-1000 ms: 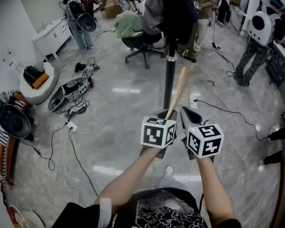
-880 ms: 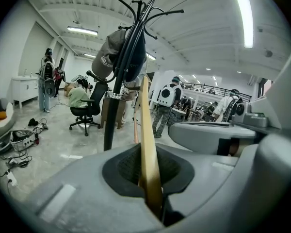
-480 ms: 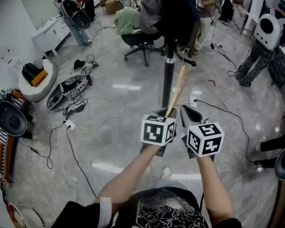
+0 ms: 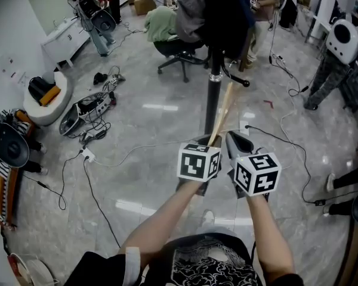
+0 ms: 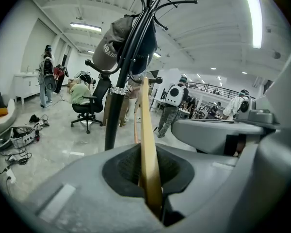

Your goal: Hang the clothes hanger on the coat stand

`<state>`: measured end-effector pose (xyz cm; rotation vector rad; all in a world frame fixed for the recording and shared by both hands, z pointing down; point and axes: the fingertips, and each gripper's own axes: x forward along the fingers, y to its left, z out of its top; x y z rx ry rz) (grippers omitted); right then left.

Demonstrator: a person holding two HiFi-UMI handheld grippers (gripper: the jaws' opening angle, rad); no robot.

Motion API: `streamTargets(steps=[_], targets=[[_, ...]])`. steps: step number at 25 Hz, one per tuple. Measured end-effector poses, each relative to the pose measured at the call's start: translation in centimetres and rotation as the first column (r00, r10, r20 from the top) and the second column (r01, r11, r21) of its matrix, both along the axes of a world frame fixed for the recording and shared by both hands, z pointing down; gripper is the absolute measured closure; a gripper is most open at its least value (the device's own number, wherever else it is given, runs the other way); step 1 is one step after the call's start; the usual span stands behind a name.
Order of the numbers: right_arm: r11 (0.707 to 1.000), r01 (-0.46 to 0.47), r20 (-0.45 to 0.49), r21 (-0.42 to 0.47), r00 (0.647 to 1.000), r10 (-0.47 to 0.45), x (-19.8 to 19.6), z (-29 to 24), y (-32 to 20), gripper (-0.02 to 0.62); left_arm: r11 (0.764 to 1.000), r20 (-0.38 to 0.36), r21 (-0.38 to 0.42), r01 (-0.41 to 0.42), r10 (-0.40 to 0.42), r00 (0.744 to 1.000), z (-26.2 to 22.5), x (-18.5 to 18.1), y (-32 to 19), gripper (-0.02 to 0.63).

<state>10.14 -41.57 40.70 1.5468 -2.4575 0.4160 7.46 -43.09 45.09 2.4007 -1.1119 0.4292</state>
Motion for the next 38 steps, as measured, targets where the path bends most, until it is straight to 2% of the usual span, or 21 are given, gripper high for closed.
streamTargets(steps=[23, 38], targets=[[0.999, 0.035, -0.012, -0.023, 0.999, -0.035, 0.8, 1.1, -4.1, 0.595, 0.998, 0.016, -0.051, 0.021, -0.021, 1.000, 3.0, 1.0, -3.5, 0.580], [0.998, 0.050, -0.010, -0.042, 0.999, -0.051, 0.4, 2.3, -4.4, 0.595, 0.996, 0.030, -0.080, 0.027, -0.024, 0.999, 5.0, 0.9, -3.6, 0.580]])
